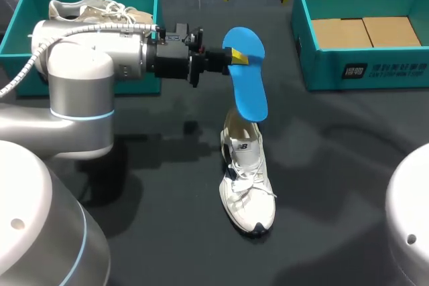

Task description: Take the shoe out of the shoebox, open the shoe tongue, remove and reinsert the insole, then place the shoe into the shoebox

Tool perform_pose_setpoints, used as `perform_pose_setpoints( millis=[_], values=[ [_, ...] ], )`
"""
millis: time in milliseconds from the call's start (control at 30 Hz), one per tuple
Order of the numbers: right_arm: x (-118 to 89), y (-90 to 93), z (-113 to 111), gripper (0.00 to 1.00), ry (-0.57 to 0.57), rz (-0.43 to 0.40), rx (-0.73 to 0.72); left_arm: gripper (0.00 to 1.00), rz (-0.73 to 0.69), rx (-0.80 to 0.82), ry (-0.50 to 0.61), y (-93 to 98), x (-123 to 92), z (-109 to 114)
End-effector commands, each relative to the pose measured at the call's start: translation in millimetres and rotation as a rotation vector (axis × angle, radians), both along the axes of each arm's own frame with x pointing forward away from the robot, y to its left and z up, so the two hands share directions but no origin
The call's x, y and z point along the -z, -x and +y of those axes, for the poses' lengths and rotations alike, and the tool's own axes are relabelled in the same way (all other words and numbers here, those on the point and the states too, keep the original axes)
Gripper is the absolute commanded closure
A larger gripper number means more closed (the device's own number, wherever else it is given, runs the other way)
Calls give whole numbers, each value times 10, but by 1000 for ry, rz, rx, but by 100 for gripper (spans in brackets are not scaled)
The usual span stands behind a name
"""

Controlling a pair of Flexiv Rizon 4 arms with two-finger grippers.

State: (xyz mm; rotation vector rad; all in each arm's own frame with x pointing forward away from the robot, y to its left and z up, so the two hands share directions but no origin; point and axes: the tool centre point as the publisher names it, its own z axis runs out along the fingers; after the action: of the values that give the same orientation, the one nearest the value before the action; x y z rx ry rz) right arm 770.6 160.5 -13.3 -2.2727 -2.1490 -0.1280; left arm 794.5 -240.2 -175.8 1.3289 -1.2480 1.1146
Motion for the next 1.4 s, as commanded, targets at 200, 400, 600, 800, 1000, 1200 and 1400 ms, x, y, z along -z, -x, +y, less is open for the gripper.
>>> perform_pose_setpoints(
  millis=[200, 400, 600, 800, 1000, 1200, 1400],
  values=[
    [142, 24, -397, 0, -329, -20, 50, 100, 0, 0, -1, 5, 1, 0],
    [260, 31, -575, 0, -480, -22, 73, 100, 0, 0, -1, 5, 1, 0],
    [377, 33, -714, 0, -620, -34, 96, 100, 0, 0, -1, 5, 1, 0],
    [486, 56, -812, 0, -748, -66, 82, 100, 0, 0, -1, 5, 1, 0],
    [606, 73, -873, 0, -839, -76, 95, 100, 0, 0, -1, 5, 1, 0],
    [746, 96, -917, 0, -940, -75, 124, 100, 0, 0, -1, 5, 1, 0],
    [853, 111, -924, 0, -1009, -80, 146, 100, 0, 0, -1, 5, 1, 0]
  ],
)
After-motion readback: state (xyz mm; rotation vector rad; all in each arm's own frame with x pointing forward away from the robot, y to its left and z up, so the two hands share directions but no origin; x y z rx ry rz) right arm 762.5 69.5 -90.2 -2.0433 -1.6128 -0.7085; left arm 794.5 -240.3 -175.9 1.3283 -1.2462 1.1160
